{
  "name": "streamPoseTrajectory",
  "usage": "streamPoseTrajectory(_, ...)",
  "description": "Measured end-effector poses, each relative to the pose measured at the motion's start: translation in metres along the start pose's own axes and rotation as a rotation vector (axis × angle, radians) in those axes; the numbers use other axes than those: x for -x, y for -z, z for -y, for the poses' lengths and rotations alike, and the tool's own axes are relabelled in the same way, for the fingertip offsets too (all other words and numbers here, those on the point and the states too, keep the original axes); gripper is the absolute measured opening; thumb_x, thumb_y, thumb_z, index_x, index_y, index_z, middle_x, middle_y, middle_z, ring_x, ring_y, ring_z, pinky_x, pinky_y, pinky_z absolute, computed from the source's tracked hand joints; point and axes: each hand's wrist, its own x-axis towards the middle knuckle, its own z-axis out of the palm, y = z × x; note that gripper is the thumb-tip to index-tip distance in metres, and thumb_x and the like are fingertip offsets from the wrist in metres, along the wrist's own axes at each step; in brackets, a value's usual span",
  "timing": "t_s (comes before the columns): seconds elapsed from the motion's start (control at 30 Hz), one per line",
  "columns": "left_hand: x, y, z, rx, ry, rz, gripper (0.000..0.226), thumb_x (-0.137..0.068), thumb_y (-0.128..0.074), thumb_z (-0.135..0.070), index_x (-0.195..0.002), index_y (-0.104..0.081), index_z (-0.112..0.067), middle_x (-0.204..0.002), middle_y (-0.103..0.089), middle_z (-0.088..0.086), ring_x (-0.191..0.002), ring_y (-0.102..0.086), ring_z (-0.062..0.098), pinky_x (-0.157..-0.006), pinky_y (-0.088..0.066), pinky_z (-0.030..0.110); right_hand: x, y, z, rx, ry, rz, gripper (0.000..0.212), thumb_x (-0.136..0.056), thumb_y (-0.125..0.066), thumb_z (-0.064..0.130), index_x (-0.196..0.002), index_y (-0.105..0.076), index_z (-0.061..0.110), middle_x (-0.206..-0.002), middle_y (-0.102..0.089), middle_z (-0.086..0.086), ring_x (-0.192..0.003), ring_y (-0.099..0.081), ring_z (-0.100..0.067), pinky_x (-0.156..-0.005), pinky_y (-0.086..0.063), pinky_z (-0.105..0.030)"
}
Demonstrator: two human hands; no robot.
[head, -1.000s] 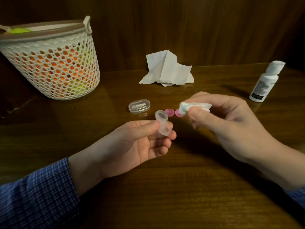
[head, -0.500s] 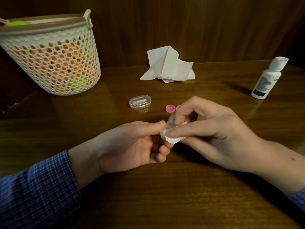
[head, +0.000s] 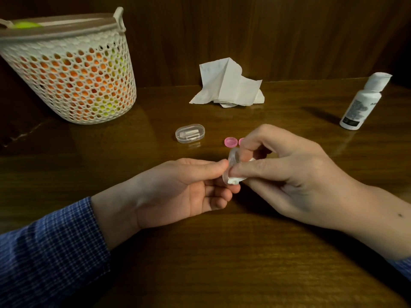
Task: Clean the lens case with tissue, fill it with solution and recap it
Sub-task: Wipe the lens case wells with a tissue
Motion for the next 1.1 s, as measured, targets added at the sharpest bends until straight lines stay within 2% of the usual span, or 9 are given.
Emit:
streamPoseTrajectory(0.33,-0.001,-0.006,0.011,-0.199,-0.193,-0.188,0.032,-0.092,-0.057,-0.020,-0.107,-0.075,0.002,-0.088,-0.072,0.008,-0.078,-0.069,0.011,-0.068,-0.055,0.020,-0.002,-0.002,0.011,-0.092,-0.195,0.110,0.019,-0.095,-0.067,0.017,-0.109,-0.079,0.020,-0.096,-0.063,-0.001,-0.088,-0.063,-0.017,-0.072,-0.054,-0.036)
streamPoseTrajectory(0.47,-0.002,-0.007,0.013,-0.207,-0.239,-0.239,0.030,-0.101,-0.050,-0.012,-0.112,-0.071,0.006,-0.092,-0.070,0.010,-0.080,-0.068,0.012,-0.069,-0.055,0.021,-0.005,-0.006,0.014,-0.210,-0.289,0.052,0.016,-0.094,-0.067,0.020,-0.102,-0.081,0.020,-0.091,-0.069,0.004,-0.088,-0.065,-0.011,-0.094,-0.041,-0.008)
streamPoseTrajectory(0.53,-0.003,-0.007,0.014,-0.192,-0.251,-0.254,0.029,-0.099,-0.052,-0.013,-0.111,-0.072,0.005,-0.089,-0.070,0.009,-0.079,-0.068,0.011,-0.068,-0.055,0.021,-0.004,-0.006,0.014,-0.275,-0.341,0.025,0.016,-0.092,-0.068,0.023,-0.101,-0.082,0.022,-0.091,-0.072,0.011,-0.091,-0.067,-0.006,-0.095,-0.038,-0.004)
streamPoseTrajectory(0.6,-0.004,-0.006,0.013,-0.180,-0.247,-0.259,0.030,-0.093,-0.057,-0.017,-0.109,-0.074,0.002,-0.086,-0.071,0.006,-0.077,-0.069,0.010,-0.067,-0.055,0.021,-0.003,-0.008,0.010,-0.415,-0.440,0.013,0.014,-0.090,-0.072,0.025,-0.099,-0.082,0.024,-0.091,-0.075,0.008,-0.088,-0.069,-0.011,-0.087,-0.049,-0.014)
streamPoseTrajectory(0.67,-0.005,-0.008,0.010,-0.139,-0.224,-0.241,0.032,-0.087,-0.059,-0.021,-0.105,-0.078,-0.002,-0.084,-0.072,0.004,-0.074,-0.068,0.009,-0.066,-0.055,0.020,-0.004,-0.007,0.007,-0.700,-0.578,-0.011,0.013,-0.088,-0.075,0.023,-0.097,-0.084,0.019,-0.086,-0.076,-0.004,-0.073,-0.066,-0.018,-0.066,-0.055,-0.033)
streamPoseTrajectory(0.77,-0.006,-0.010,0.005,0.006,-0.179,-0.233,0.035,-0.084,-0.058,-0.021,-0.106,-0.076,-0.001,-0.083,-0.074,0.006,-0.067,-0.068,0.010,-0.061,-0.056,0.021,-0.006,-0.003,0.003,-1.163,-0.726,-0.040,0.011,-0.088,-0.075,0.017,-0.091,-0.081,0.008,-0.070,-0.068,-0.002,-0.061,-0.054,-0.011,-0.056,-0.048,-0.023)
streamPoseTrajectory(0.83,-0.005,-0.009,0.003,0.067,-0.165,-0.234,0.035,-0.085,-0.059,-0.020,-0.113,-0.069,-0.001,-0.084,-0.075,0.008,-0.067,-0.069,0.010,-0.061,-0.057,0.022,-0.007,0.000,0.001,-1.256,-0.749,-0.068,0.012,-0.088,-0.071,0.018,-0.081,-0.079,0.012,-0.065,-0.060,-0.001,-0.060,-0.051,-0.009,-0.056,-0.047,-0.021)
streamPoseTrajectory(0.97,-0.006,-0.010,0.002,0.104,-0.135,-0.230,0.042,-0.085,-0.060,-0.021,-0.121,-0.064,-0.001,-0.084,-0.074,0.008,-0.067,-0.070,0.011,-0.060,-0.058,0.024,-0.005,-0.002,0.000,-0.959,-0.685,-0.185,0.006,-0.087,-0.078,0.023,-0.083,-0.081,0.020,-0.072,-0.067,-0.003,-0.063,-0.057,-0.010,-0.058,-0.049,-0.024)
streamPoseTrajectory(1.1,-0.005,-0.007,0.003,0.100,-0.123,-0.192,0.036,-0.088,-0.061,-0.023,-0.115,-0.069,-0.001,-0.085,-0.073,0.009,-0.070,-0.070,0.013,-0.063,-0.058,0.025,0.000,-0.008,0.002,-0.333,-0.304,-0.161,0.013,-0.093,-0.073,0.015,-0.105,-0.079,0.015,-0.093,-0.070,-0.001,-0.087,-0.066,-0.015,-0.078,-0.050,-0.019)
